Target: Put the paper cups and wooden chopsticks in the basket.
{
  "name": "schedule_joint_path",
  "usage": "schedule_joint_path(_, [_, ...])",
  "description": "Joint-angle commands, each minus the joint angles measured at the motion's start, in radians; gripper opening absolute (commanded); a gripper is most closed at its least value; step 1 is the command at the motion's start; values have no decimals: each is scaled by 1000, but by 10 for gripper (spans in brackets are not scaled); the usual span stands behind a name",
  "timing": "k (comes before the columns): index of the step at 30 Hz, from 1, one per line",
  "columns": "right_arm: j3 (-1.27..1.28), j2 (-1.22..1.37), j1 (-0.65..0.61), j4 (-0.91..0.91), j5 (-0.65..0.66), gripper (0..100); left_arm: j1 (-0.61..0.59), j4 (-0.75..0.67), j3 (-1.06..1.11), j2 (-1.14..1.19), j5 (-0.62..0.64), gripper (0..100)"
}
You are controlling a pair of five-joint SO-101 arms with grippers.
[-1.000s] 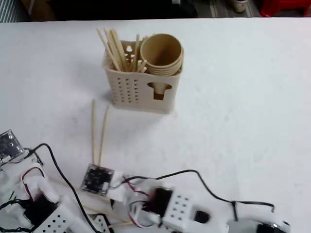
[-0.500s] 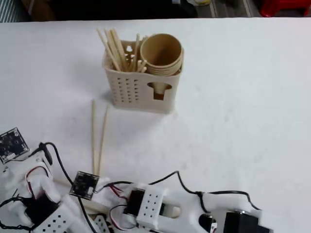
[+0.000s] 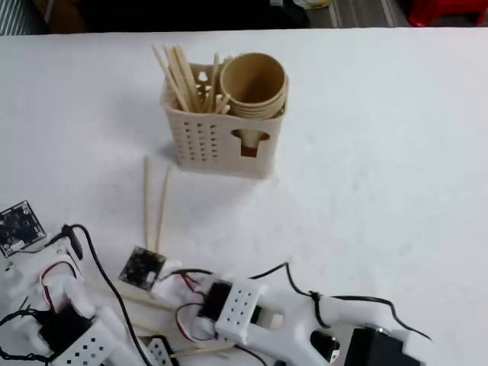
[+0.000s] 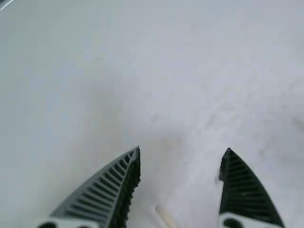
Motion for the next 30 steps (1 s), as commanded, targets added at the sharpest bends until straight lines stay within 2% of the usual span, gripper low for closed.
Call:
schedule_joint_path(1, [-34, -22, 38, 84, 0, 18, 10, 3, -8, -12, 11, 272])
schedule_joint_path(5, [-32, -145, 108, 193, 2, 18, 10, 3, -8, -12, 11, 272])
schedule_joint_path(13, [-17, -478, 412, 372, 146, 18, 10, 3, -8, -12, 11, 272])
schedule_joint_path(17, [44, -562, 510, 341, 199, 18, 10, 3, -6, -12, 11, 272])
schedule_joint_path(22, [101, -572, 516, 193, 160, 22, 12, 3, -14, -12, 11, 275])
schedule_joint_path(26, [106, -579, 556, 99, 63, 22, 140, 28, -28, -12, -40, 280])
schedule_joint_path(30, [106, -581, 674, 4, 3, 22, 325, 100, -72, -10, -66, 290])
